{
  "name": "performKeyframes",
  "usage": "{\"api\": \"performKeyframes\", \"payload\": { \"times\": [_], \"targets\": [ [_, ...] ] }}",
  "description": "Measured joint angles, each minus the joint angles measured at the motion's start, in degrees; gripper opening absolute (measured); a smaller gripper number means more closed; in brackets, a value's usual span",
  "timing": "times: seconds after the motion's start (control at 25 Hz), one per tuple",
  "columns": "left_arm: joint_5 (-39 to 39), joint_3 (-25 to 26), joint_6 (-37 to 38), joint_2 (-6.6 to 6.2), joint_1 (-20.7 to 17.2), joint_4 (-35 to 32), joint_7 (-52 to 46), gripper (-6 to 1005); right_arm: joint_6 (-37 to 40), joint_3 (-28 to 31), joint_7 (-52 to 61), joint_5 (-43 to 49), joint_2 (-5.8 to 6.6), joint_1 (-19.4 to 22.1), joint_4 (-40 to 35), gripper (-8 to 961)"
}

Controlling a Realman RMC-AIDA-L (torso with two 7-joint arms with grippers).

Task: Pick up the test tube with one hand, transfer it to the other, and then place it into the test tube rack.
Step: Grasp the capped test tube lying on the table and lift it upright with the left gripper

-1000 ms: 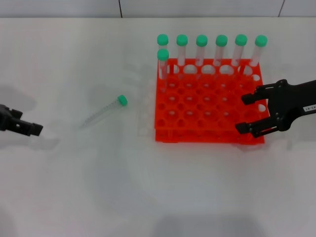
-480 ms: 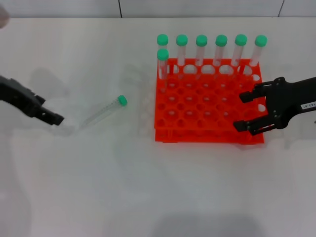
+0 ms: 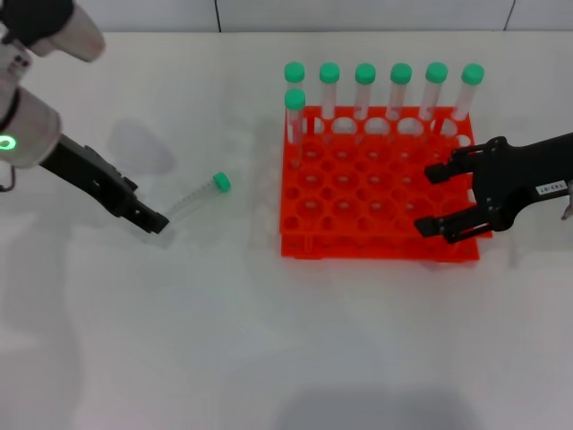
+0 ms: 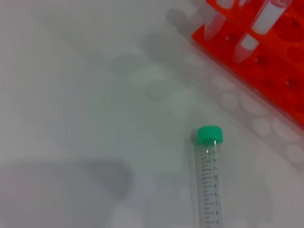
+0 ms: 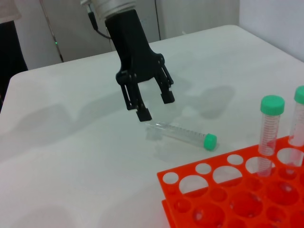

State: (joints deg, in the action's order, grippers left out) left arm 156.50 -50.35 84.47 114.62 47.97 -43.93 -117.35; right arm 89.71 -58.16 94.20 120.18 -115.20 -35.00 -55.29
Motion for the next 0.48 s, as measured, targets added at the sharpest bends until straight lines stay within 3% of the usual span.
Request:
{"api": "performKeyframes", "payload": {
  "times": [0.28, 0.48],
  "targets": [
    [0.0, -2.2, -2.8, 2.07, 0.2, 0.5, -1.0, 758, -0.1, -0.4, 0.1, 0.0, -0.02, -0.1, -0.2, 799],
    [0.1, -3.7, -3.7, 2.72, 0.2, 1.0, -2.2, 732, -0.1, -0.5, 0.1, 0.1, -0.02, 0.0, 0.0, 797]
  ]
}}
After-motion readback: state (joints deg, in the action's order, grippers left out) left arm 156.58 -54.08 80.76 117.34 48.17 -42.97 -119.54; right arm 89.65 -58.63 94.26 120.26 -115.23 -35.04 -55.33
